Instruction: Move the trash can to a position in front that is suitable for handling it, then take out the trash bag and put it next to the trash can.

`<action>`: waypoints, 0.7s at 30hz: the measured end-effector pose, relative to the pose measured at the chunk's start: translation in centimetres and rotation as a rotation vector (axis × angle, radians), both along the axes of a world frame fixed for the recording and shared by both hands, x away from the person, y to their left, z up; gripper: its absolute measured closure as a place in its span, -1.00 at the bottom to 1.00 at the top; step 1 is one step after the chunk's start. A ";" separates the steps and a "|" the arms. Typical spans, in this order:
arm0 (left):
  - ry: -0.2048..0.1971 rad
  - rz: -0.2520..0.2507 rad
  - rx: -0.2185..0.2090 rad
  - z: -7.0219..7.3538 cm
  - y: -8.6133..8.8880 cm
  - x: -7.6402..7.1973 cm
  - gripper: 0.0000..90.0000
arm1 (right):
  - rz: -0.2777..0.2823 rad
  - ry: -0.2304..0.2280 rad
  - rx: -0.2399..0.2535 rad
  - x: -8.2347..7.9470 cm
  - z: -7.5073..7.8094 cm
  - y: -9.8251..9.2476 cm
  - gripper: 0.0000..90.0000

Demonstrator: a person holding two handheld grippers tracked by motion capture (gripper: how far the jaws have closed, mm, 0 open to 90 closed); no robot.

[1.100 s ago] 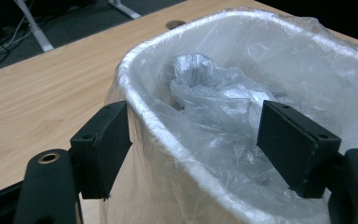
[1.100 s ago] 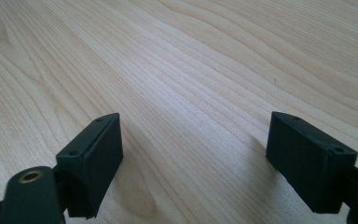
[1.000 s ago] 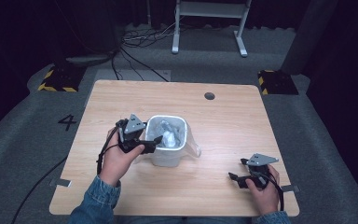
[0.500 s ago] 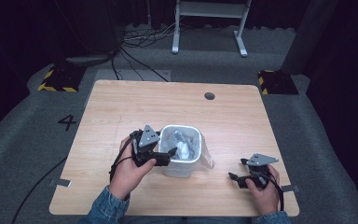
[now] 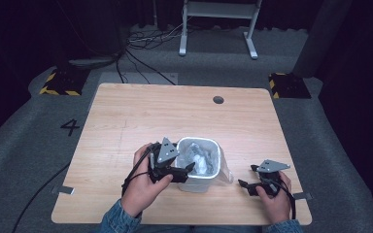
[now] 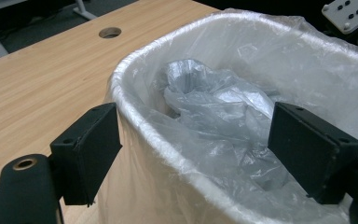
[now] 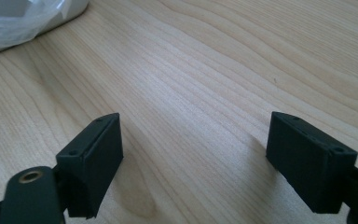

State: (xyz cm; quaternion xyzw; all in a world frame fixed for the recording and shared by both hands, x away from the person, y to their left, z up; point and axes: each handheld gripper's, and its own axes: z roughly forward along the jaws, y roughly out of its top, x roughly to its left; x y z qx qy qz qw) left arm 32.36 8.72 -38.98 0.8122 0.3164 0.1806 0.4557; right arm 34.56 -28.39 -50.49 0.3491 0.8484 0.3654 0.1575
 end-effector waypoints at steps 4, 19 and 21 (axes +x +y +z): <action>-0.042 -0.017 -0.020 0.8 1.0 -0.2 -0.66 | 0.000 0.000 0.000 0.0 0.0 0.0 -0.59; -0.081 0.021 0.033 1.3 5.5 -1.8 -0.65 | 0.000 0.000 0.000 0.0 0.0 0.0 -0.59; -0.092 0.028 0.029 1.3 6.1 -2.3 -0.64 | 0.000 -0.001 -0.001 0.0 0.0 0.0 -0.60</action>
